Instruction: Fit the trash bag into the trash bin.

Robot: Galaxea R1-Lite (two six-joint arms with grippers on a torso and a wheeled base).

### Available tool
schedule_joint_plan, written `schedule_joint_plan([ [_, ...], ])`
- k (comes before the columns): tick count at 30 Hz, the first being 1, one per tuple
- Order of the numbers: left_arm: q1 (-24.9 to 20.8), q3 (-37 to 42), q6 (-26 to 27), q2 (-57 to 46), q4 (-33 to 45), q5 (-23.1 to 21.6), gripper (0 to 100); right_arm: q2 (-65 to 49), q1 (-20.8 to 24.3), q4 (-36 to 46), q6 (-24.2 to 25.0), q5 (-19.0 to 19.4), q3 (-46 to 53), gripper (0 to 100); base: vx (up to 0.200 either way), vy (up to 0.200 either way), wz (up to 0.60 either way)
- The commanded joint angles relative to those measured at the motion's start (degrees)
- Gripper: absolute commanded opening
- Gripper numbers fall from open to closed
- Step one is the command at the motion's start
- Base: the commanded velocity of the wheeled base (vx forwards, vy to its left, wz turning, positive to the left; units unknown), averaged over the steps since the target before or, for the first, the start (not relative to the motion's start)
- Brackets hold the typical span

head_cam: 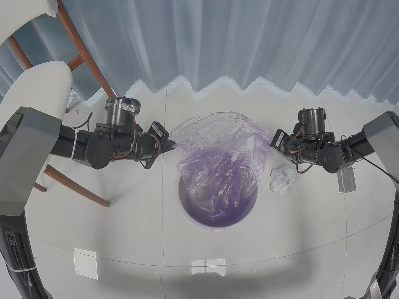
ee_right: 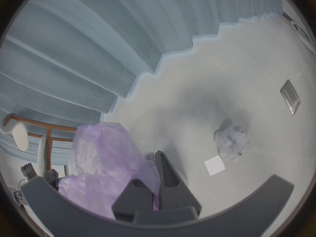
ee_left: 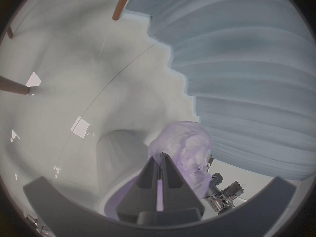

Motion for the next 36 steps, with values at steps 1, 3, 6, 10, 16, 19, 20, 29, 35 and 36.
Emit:
schedule_joint_plan([
  [1,1.47,0.29,-0.41,3.33,0.14,0.01,0,3.18,-1.85,-0.12,-0.63,0.42,-0.38,0,0.000,0.000,0.00],
  [3,2.08,0.91,-0.50,3.51,0.14,-0.08,0,3.01,-2.47,-0.21,-0.72,0.59,0.15,0,0.000,0.000,0.00],
  [6,3.31,1.96,-0.41,3.68,0.14,-0.17,0,2.92,-2.99,-0.21,-0.36,0.86,1.56,0,0.000,0.000,0.00],
  [10,4.11,2.23,-0.50,5.00,0.06,-0.17,0,3.27,-3.34,-0.39,-0.54,1.73,3.40,0,0.000,0.000,0.00],
  [16,3.84,3.90,-0.59,5.00,-0.03,-0.17,0,3.71,-2.91,-2.85,-0.28,1.82,5.95,0,0.000,0.000,0.00],
  [19,3.67,5.65,-0.59,5.00,-0.21,-0.17,0,3.89,-2.82,-4.96,-0.45,1.82,7.80,0,0.000,0.000,0.00],
  [20,3.67,6.27,-0.59,5.00,-0.30,-0.17,0,4.15,-2.73,-5.57,-0.54,1.82,8.24,0,0.000,0.000,0.00],
  [29,3.75,15.15,-0.06,0.43,-2.05,-0.25,0,0.55,-2.82,-13.40,-0.19,2.26,18.43,0,0.000,0.000,0.00],
  [35,3.75,21.39,0.03,-1.86,-7.85,-0.34,0,-0.95,-1.94,-22.98,-0.10,3.93,27.22,0,0.000,0.000,0.00],
  [36,3.84,22.00,0.03,-1.94,-8.73,-0.34,0,-0.86,-1.67,-24.38,-0.10,3.93,27.92,0,0.000,0.000,0.00],
])
